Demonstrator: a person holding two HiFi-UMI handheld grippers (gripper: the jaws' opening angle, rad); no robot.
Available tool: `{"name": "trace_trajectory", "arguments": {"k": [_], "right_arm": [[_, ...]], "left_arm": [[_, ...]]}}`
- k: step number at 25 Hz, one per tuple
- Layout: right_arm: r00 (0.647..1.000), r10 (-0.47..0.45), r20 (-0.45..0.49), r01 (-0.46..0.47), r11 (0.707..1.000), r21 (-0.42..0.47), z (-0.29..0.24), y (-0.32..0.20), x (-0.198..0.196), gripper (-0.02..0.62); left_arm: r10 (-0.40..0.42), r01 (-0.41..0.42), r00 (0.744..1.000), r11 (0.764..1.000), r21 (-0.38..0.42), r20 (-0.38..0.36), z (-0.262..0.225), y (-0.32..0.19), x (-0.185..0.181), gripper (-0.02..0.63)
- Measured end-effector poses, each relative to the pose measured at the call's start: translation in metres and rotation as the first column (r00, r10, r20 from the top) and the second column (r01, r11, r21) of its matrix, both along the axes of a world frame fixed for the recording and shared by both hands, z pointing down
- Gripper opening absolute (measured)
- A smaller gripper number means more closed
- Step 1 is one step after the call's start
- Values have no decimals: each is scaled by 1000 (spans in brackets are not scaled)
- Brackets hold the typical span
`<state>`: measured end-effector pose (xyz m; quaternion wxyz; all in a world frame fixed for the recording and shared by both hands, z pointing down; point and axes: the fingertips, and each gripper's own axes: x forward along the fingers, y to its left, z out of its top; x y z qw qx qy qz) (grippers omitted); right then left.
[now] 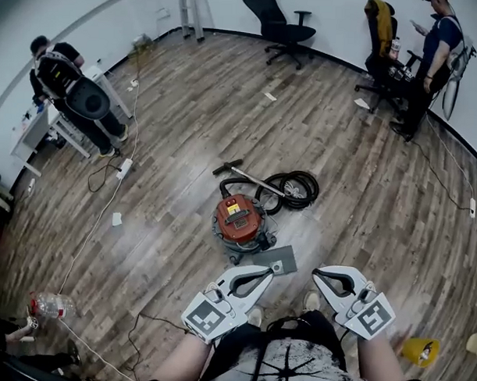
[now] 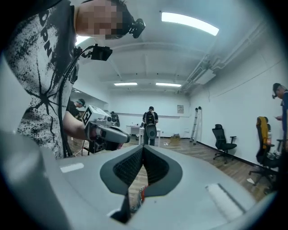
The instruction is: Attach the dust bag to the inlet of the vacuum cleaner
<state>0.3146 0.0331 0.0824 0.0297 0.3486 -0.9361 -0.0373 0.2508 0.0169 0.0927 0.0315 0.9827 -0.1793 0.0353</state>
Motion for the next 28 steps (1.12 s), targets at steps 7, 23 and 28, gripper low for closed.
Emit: {"name": "trace_trajectory", "arguments": {"k": [7, 23, 28], "right_arm": [[982, -187, -20, 187, 982, 6, 23, -24, 33, 5], [902, -329, -281, 237, 919, -315, 219, -57, 30, 5], [874, -320, -366, 154, 897, -415, 364, -64, 28, 6]], "left_arm": [[-216, 215, 976, 975, -53, -27, 8, -11, 34, -2], [-280, 269, 960, 944, -189, -32, 90, -56, 19, -2], [-213, 202, 976, 963, -175, -43, 177, -84, 12, -2]]}}
